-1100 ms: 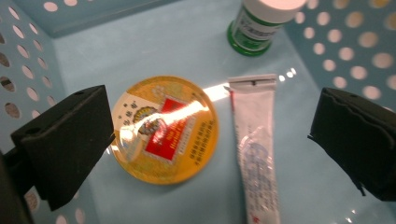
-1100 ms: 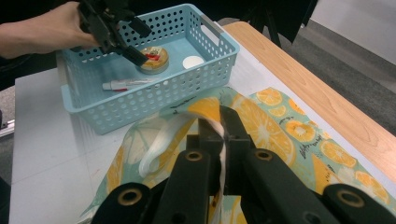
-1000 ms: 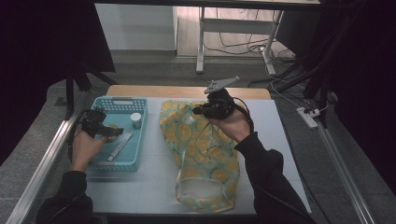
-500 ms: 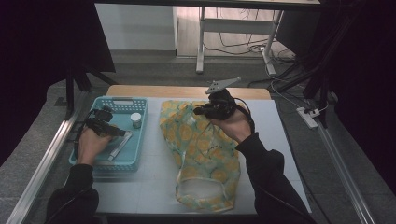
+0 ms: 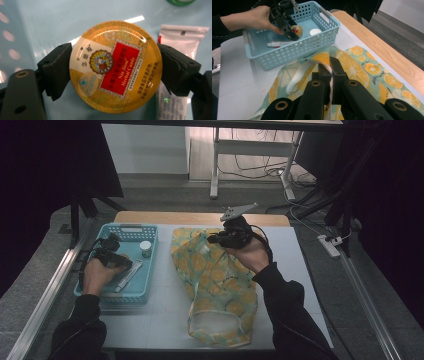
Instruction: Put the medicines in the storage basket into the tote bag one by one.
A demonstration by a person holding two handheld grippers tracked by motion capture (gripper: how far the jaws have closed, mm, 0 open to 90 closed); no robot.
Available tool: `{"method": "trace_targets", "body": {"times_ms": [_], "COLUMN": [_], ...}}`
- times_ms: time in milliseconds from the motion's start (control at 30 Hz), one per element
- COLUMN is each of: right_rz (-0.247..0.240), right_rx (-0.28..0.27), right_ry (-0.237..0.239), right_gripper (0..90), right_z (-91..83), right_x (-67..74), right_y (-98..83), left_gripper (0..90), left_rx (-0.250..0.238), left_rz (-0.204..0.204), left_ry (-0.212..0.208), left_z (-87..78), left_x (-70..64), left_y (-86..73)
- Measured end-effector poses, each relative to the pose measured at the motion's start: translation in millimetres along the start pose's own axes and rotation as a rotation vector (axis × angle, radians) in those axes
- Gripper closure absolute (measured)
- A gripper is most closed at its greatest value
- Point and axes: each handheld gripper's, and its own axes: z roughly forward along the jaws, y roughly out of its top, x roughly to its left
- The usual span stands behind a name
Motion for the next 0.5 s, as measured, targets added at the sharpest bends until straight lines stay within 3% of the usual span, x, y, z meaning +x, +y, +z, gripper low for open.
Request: {"method": "trace_targets", "body": {"times_ms": [300,500], "right_rz": [0.000,0.005], "right_rx": [0.001,0.000], "right_ry": [-0.002,-0.004], "right_gripper": [90.0,90.0], "right_z": [0.4,0.6], "right_x": [0.2,-1.5], "right_y": [-0.5,-2.3], "left_gripper": [20.4,20.4], "left_rx": [0.010,-0.036], "left_rz": [0.005,0.008], "left_ry": [0.015,0.006], "left_z": [-1.5,-13.3], "left_x": [-1.6,-2.7], "left_y": [1.1,2.7]}}
